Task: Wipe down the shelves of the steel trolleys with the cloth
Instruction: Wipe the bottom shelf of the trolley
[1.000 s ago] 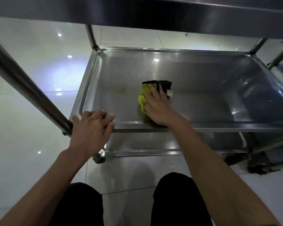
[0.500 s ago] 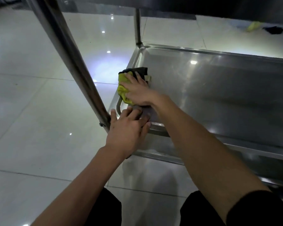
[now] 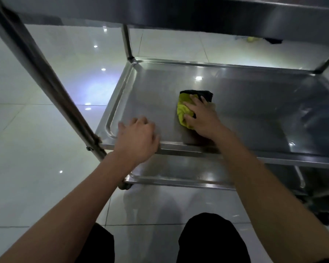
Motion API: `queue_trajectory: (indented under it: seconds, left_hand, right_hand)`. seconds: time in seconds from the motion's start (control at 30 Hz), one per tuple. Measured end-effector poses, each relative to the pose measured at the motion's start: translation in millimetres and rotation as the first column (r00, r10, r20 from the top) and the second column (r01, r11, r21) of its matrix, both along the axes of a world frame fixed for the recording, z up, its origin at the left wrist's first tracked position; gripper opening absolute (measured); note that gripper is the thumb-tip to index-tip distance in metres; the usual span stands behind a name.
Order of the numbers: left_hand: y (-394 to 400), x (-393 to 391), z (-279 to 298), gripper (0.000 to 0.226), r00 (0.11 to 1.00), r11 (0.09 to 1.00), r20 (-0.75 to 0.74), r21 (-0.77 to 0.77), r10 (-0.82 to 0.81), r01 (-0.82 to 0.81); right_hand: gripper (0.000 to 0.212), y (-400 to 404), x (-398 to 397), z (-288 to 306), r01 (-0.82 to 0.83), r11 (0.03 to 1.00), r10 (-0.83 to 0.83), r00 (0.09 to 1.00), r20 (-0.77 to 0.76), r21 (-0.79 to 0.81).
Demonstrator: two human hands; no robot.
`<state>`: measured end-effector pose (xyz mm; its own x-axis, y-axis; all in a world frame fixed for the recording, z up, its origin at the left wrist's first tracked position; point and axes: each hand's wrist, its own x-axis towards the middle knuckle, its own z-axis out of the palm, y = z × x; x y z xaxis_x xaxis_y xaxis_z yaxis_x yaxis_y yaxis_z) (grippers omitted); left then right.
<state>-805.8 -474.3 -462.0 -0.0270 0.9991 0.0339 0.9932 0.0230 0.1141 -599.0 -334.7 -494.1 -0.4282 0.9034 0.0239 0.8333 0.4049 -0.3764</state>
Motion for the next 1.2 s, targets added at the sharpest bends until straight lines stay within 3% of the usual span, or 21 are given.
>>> queue_trajectory:
  seconds: [0.13, 0.27, 0.43, 0.6, 0.67, 0.73, 0.83, 1.2]
  left_hand:
    - [31.0, 61.7, 11.7, 0.038, 0.977, 0.985, 0.123, -0.001, -0.172, 0.173]
    - [41.0, 100.2, 3.9, 0.025, 0.972, 0.966, 0.097, -0.125, -0.213, 0.224]
    - [39.1, 105.6, -8.2, 0.030, 0.973, 0.973, 0.063, -0.041, -0.222, 0.225]
    - [46.7, 83.7, -1.5, 0.032, 0.964, 0.966, 0.090, -0.046, -0.249, 0.254]
    - [49.9, 49.9, 6.5, 0.030, 0.980, 0.987, 0.122, -0.016, -0.155, 0.158]
    - [47.8, 13.8, 9.5, 0.027, 0.998, 0.999, 0.055, 0.002, -0.034, 0.034]
    - [40.7, -9.0, 6.4, 0.033, 0.998, 0.996, 0.057, -0.082, -0.037, 0.042]
    - [23.8, -26.6, -22.5, 0.044, 0.996, 0.995, 0.003, -0.053, -0.085, 0.085]
  right_hand:
    - [0.053, -13.1, 78.4, -0.8, 0.130, 0.992, -0.130, 0.991, 0.008, 0.003]
    - [0.053, -26.6, 155.5, 3.7, 0.271, 0.962, -0.271, 0.963, 0.005, -0.007]
    - [0.051, -35.7, 202.3, 7.8, 0.368, 0.930, -0.368, 0.928, 0.054, 0.018]
    - [0.047, -25.1, 187.1, 10.4, 0.357, 0.933, -0.360, 0.925, 0.122, 0.047]
    - [0.047, -24.9, 185.4, 10.4, 0.327, 0.942, -0.332, 0.939, 0.093, 0.072]
    - [0.046, -26.9, 181.9, 10.0, 0.337, 0.937, -0.340, 0.940, 0.014, 0.090]
    - [0.048, -15.7, 160.6, 9.6, 0.328, 0.944, -0.329, 0.944, 0.009, 0.025]
    - [0.060, 30.1, -47.6, 7.8, 0.021, 0.997, -0.009, 0.988, 0.151, -0.079]
